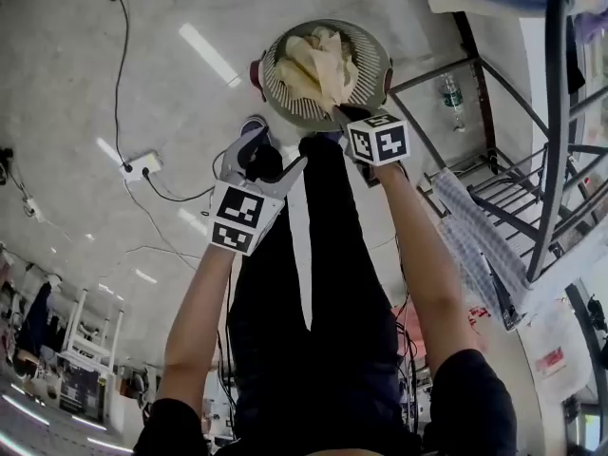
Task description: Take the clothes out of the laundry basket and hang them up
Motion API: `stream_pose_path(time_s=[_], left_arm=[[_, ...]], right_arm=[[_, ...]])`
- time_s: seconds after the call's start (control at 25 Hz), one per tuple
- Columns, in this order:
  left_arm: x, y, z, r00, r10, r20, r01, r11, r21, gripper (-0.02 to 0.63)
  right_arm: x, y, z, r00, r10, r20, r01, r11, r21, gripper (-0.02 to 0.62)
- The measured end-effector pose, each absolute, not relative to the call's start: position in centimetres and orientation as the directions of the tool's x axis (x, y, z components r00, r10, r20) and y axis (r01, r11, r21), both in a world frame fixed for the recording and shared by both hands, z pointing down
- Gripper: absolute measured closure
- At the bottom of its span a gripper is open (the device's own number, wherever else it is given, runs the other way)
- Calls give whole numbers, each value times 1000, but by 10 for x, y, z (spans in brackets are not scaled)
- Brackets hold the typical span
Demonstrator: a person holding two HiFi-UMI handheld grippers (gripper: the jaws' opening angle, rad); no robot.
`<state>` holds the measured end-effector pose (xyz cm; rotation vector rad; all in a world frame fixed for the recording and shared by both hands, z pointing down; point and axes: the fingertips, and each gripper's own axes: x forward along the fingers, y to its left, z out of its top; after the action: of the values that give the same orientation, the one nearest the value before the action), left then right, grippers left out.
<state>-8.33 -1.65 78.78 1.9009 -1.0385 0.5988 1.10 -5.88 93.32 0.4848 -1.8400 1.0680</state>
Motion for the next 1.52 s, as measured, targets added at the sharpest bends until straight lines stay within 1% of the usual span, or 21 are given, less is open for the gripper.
stream_pose_path(time_s=[0.12, 0.24, 0.48, 0.76, 0.96, 1.16, 1.4, 1.52], left_arm=[[-83, -18, 762, 546, -421, 724, -837, -320, 445, 295], [-80, -17, 731, 568, -428, 703, -821, -350, 451, 295], [-82, -44, 675, 591, -439, 677, -795, -458, 397, 295], [-79, -63, 593, 616, -431, 659, -754, -565, 335, 295], [-75, -72, 545, 637, -420, 646, -696, -673, 249, 295], [-69, -75, 528, 650, -359, 670, -616, -765, 188, 295], [-62, -63, 514, 661, -344, 667, -584, -794, 168, 295], [-53, -61, 510, 693, -306, 653, -537, -823, 184, 295]], right_arm=[[14, -62, 883, -533, 64, 844, -687, 549, -476, 583], [17, -56, 829, -573, 53, 818, -669, 546, -504, 583], [21, -57, 725, -589, 16, 808, -613, 643, -459, 583], [23, -42, 612, -633, 5, 774, -569, 675, -470, 583], [19, -29, 521, -692, 38, 721, -464, 742, -484, 583], [15, -28, 452, -722, 53, 690, -379, 803, -459, 583], [5, -4, 393, -766, 93, 636, -272, 849, -453, 583], [1, 7, 374, -773, 124, 623, -214, 872, -439, 583]])
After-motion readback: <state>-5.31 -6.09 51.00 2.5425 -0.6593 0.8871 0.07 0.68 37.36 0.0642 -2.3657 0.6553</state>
